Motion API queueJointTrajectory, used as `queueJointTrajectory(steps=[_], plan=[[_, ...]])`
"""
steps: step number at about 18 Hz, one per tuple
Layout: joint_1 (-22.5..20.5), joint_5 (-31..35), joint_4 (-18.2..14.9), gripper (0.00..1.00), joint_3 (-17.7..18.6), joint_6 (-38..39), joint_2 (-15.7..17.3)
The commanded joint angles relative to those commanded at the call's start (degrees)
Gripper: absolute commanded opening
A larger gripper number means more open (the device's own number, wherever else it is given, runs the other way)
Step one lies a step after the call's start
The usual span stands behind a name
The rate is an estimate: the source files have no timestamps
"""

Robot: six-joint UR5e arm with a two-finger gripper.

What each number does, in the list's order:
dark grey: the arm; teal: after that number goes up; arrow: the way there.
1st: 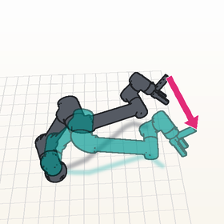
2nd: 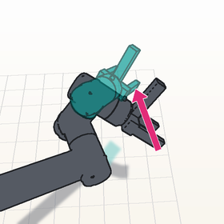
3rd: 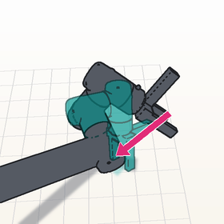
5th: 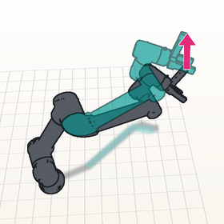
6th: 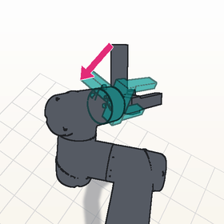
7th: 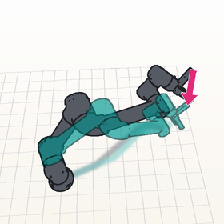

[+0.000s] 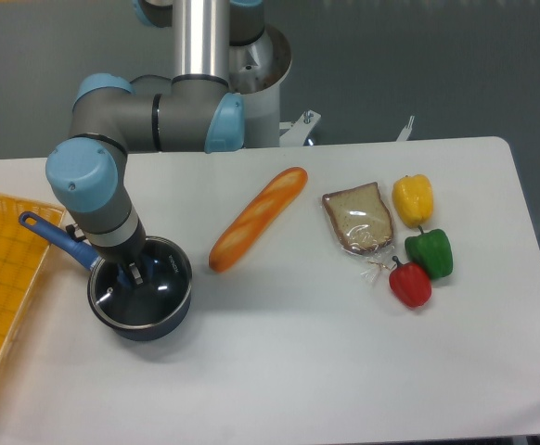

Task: Open the lid
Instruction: 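Lift the glass lid by its knob up off the saucepan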

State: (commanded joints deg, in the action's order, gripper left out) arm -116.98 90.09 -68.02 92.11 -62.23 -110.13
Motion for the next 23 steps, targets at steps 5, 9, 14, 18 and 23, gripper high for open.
queueJointTrajectory(steps=[5,9,14,18,23], plan=[[-1.13,0.18,-1.41,0.58,-0.09,0.00,0.00],[-2.72,0.00,-1.68,0.58,-0.09,-0.44,0.88],[-4.92,-0.18,-2.12,0.59,-0.09,-2.02,1.76],[-6.06,-0.18,-2.29,0.59,-0.17,-2.90,1.85],[-7.12,-0.18,-2.29,0.59,-0.35,-3.86,1.85]])
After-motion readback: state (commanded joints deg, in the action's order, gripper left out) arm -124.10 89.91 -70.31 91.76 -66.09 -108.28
